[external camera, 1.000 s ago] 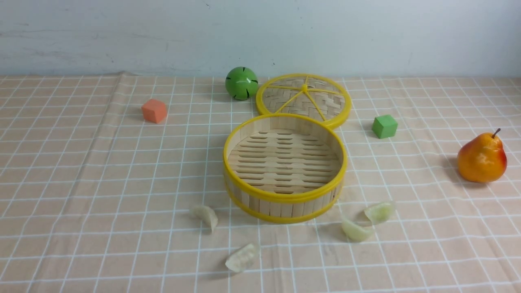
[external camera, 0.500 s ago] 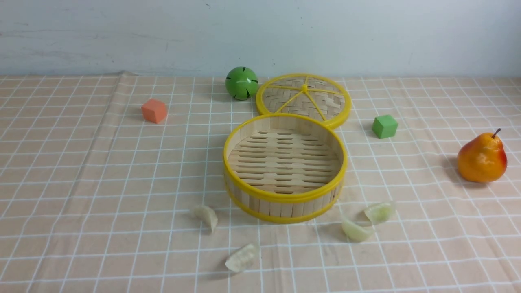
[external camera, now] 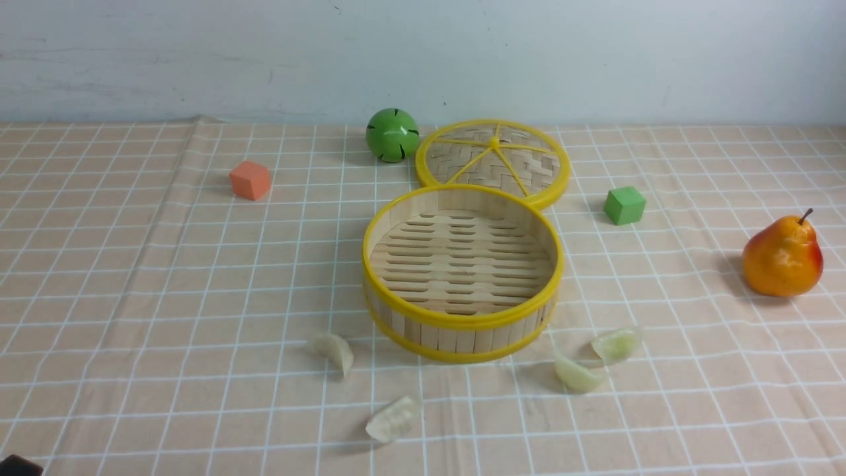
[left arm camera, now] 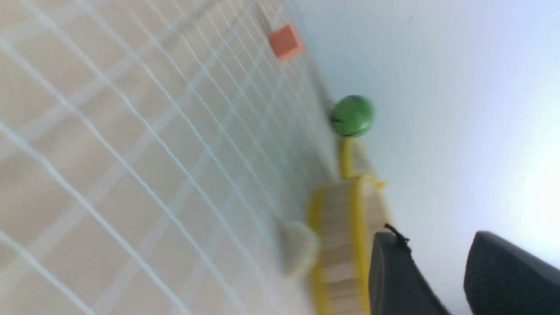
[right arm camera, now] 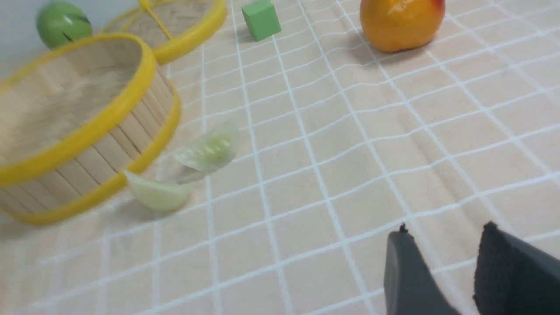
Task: Put the dumplings into the steamer on the table with the brown tablecloth.
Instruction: 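Reach for and grasp a dumpling on the table with the left gripper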
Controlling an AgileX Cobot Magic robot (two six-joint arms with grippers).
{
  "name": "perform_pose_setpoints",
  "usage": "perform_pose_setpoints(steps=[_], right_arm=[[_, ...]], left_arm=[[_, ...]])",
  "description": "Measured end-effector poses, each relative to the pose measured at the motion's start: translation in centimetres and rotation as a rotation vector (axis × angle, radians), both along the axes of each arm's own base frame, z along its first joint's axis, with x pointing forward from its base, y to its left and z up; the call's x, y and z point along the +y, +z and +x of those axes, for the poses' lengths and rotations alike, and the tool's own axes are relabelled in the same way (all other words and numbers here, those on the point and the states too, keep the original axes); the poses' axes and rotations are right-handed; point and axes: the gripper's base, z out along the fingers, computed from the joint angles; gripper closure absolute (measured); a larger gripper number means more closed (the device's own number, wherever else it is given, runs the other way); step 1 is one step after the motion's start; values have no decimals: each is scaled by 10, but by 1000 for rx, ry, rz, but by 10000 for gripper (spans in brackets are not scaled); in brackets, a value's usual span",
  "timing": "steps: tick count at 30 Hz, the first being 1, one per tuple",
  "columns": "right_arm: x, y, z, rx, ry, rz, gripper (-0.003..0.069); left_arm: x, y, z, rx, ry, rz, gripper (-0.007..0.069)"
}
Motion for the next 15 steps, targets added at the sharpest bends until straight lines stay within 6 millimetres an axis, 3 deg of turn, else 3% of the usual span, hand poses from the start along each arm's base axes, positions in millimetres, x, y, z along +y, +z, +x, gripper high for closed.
perform_pose_setpoints(steps=[2,3,4,5,7,10,15], right_arm=[[4,1,0,6,-14,193,420],[8,1,0,22,-22,385,420],[9,1,0,27,-26,424,420],[13,2,-1,45,-35,616,420],[16,3,-1,59,-39,759,420],[18,4,-1,70,-40,844,420],[17,3,-1,69,-43,814,420]], left_arm=[[-1,2,0,-3,5,-174,386],[-2,3,0,-3,5,-266,386],[-2,3,0,-3,4,-280,386],[-3,3,0,0,1,-309,386],[-3,2,0,5,-6,-300,386],[-3,2,0,4,-11,-276,386],[-6,4,-1,14,-40,-286,386]])
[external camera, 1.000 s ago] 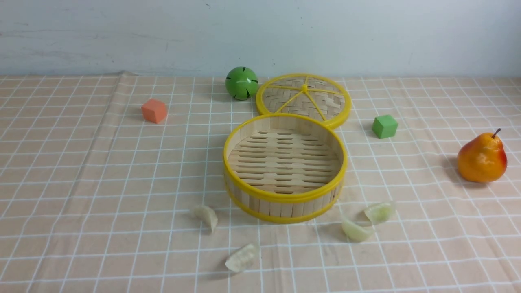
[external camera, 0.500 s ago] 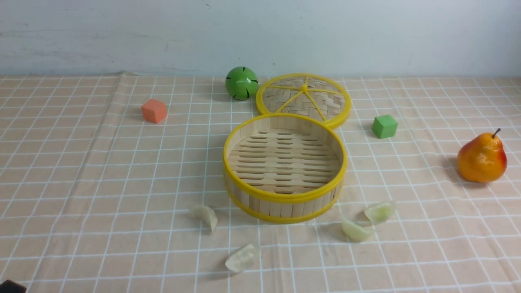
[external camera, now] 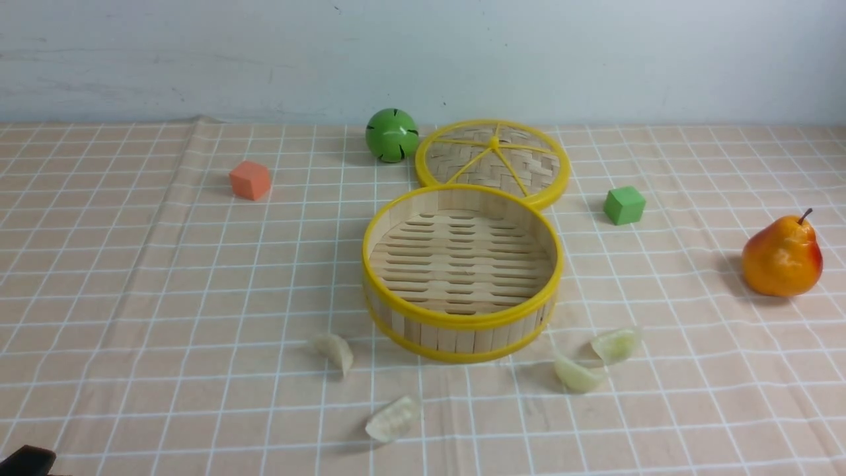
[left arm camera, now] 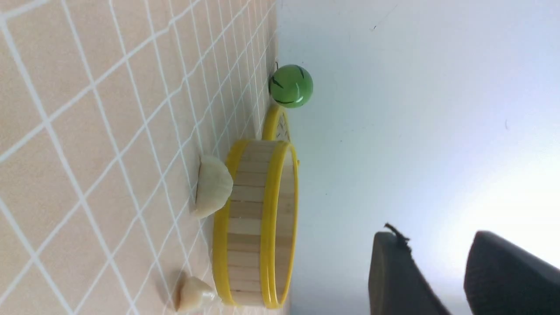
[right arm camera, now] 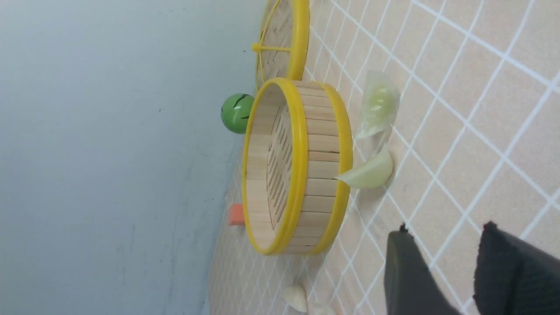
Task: Put the dumplings into the steamer on the table with the brown tablecloth.
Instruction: 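Reach for and grasp a dumpling on the table with the left gripper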
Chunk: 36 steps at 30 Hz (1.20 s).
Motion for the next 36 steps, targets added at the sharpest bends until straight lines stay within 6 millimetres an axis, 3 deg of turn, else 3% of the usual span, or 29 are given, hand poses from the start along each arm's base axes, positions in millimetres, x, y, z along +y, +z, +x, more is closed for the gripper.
perform_pose_setpoints(steps=[1,8,12,13,16,19,25,28,29,31,36], right_arm=[[0,0,0,0,0,-4,420],[1,-1,-1,-49,91,-276,420],[2,5,-2,-97,133,-410,420],[2,6,-2,-100,133,-411,420],[1,29,-4,-218,142,-587,420],[1,46,-7,-311,156,-749,420],[5,64,-4,-311,263,-838,421],[8,78,9,-186,405,-907,468],[8,80,10,-183,408,-907,472],[9,92,27,-51,533,-977,535],[11,110,61,212,823,-1057,655]], left_arm=[[0,1,0,-1,-4,5,386],[-11,71,-17,-218,-131,533,403],[-16,106,-9,-110,-281,816,505],[-16,105,-9,-104,-293,817,511],[-13,121,13,111,-454,989,634],[-7,130,31,245,-538,1124,638],[-10,138,70,437,-767,1327,638],[-28,140,106,530,-893,1410,638],[-29,140,108,532,-900,1417,638],[-45,137,138,586,-943,1455,638],[-76,122,190,638,-970,1436,610]])
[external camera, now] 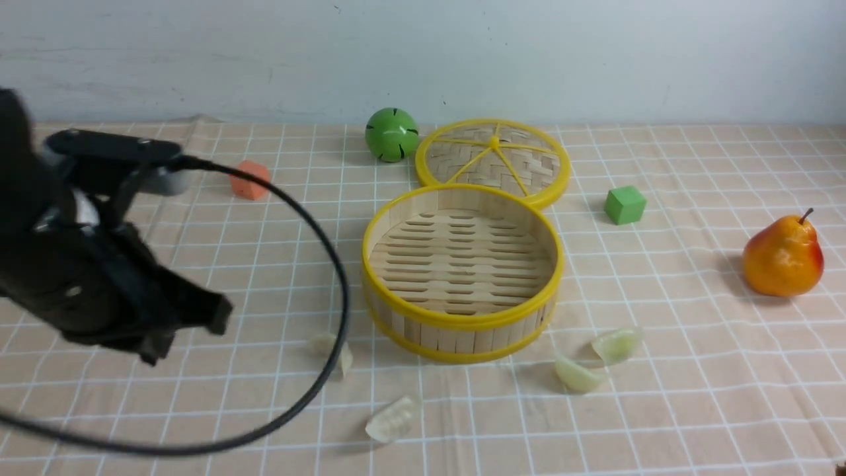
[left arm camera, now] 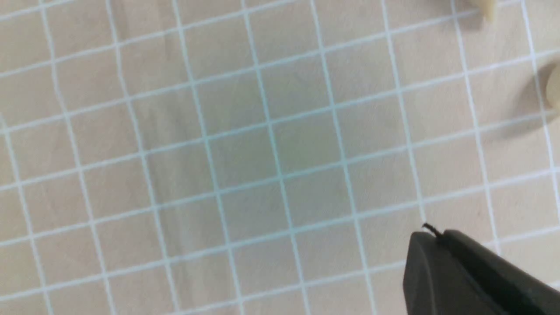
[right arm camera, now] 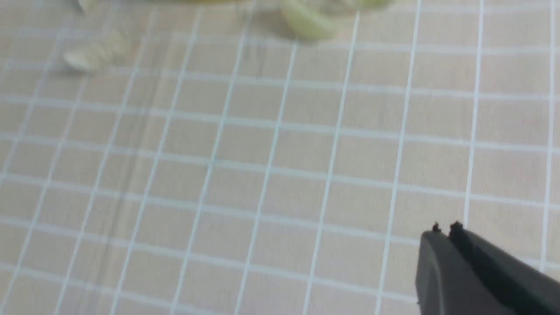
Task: Put the dumplings into the steamer on the table with the brown tablecloth.
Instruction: 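Reach for and grasp a dumpling on the table with the left gripper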
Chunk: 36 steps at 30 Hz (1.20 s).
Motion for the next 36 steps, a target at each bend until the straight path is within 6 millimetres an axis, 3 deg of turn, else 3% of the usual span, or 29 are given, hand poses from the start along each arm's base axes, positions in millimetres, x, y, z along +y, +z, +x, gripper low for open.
perform_pose_setpoints(steps=[3,7,13,16,24,26,30,32,33,36], right_arm=[[8,12,17,111,86,-28,678],[22,20,25,135,210,-53,676],[25,20,25,114,256,-105,671],[25,21,28,80,246,-110,669],[25,23,31,47,238,-107,669],[25,23,31,46,238,-107,669],[25,23,31,47,238,-107,669],[26,23,31,47,238,-106,669],[26,23,31,47,238,-105,669],[26,23,31,47,238,-104,669]], left_arm=[[-17,-18,32,52,49,-30,543],[-36,-47,64,120,77,-82,366],[-56,-83,90,163,121,-184,90],[-63,-98,99,163,154,-241,48],[-69,-146,114,203,209,-231,119],[-68,-147,117,190,223,-227,164],[-66,-148,118,184,243,-208,282],[-66,-149,119,174,246,-201,440],[-66,-149,119,171,245,-199,482],[-66,-149,119,169,237,-189,501]])
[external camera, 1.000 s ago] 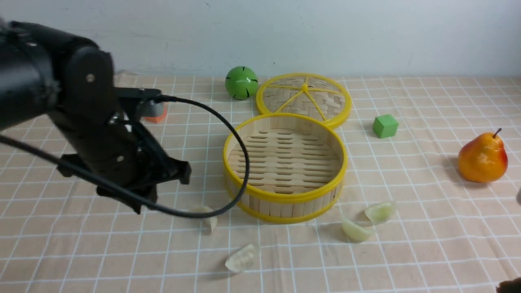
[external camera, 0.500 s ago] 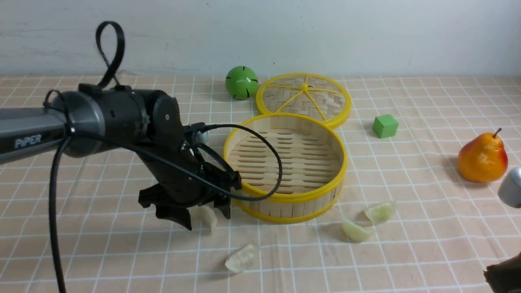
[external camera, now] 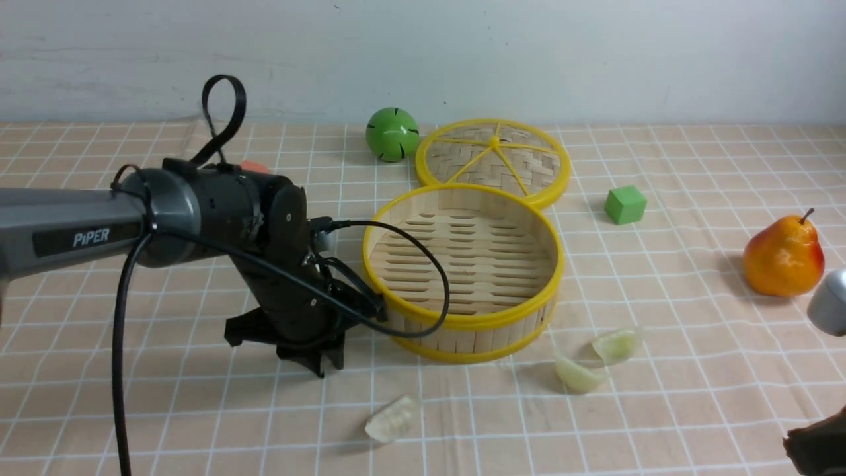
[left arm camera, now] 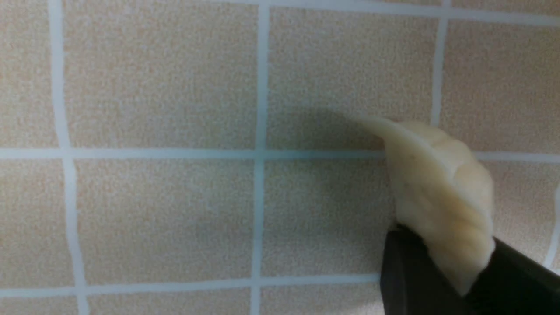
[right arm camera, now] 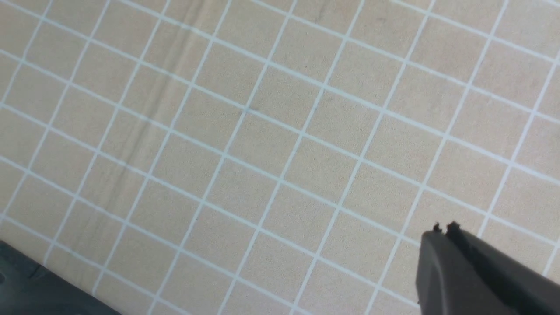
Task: Put the dumplings into the steamer on the table with the brown tablecloth.
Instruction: 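Reach for and grasp a dumpling on the table with the left gripper, then place the dumpling into the bamboo steamer basket with the left gripper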
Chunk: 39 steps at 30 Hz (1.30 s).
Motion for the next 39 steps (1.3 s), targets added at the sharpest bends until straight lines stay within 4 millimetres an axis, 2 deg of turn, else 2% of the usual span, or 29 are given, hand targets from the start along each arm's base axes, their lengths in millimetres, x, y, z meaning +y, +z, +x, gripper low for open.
perform_pose_setpoints(steps=[4,7,8,9,10,14,15,16,19,20,23,24,25,27,30,31,32,35,38,39], right_arm=[[1,-2,-1,10,-1,9,669],[1,-9,-2,29,-4,19,669],[1,-12,-2,38,-6,20,669],[2,-13,-2,38,-7,21,669],[1,-17,-3,45,-10,20,669],[1,-20,-3,45,-15,23,669],[2,-20,-2,43,-16,26,669],[2,-20,-1,33,-19,33,669],[3,-19,-1,34,-20,45,666],[3,-19,-2,35,-20,45,666],[5,-16,-5,70,-5,72,662],[6,-15,-6,74,-2,76,662],[7,-10,-11,84,20,93,661],[7,-2,-20,77,40,115,661],[6,8,-30,52,60,135,659],[4,15,-40,20,69,149,659],[4,16,-42,12,72,151,659],[-1,25,-63,-52,90,163,659],[-4,27,-71,-74,97,162,659],[-5,28,-76,-82,102,154,659]], left_arm=[[5,4,-1,-17,-63,65,494],[10,21,-2,-60,-119,119,494],[12,35,-2,-95,-133,128,494],[12,39,-2,-107,-138,130,494],[13,56,-3,-147,-152,134,494],[11,100,-6,-227,-194,133,494],[11,101,-6,-229,-199,134,494],[4,113,-7,-247,-233,141,494],[-19,130,-12,-281,-300,132,494],[-21,131,-12,-285,-306,130,494],[-61,145,-16,-340,-385,88,494],[-63,145,-16,-341,-388,83,494],[-82,145,-12,-353,-413,59,494],[-97,139,-3,-351,-422,41,494],[-111,126,13,-338,-422,27,494],[-120,115,25,-334,-420,23,494],[-121,113,27,-335,-420,22,494],[-138,87,52,-344,-421,30,494],[-145,73,62,-344,-421,31,494],[-150,61,68,-344,-417,30,494]])
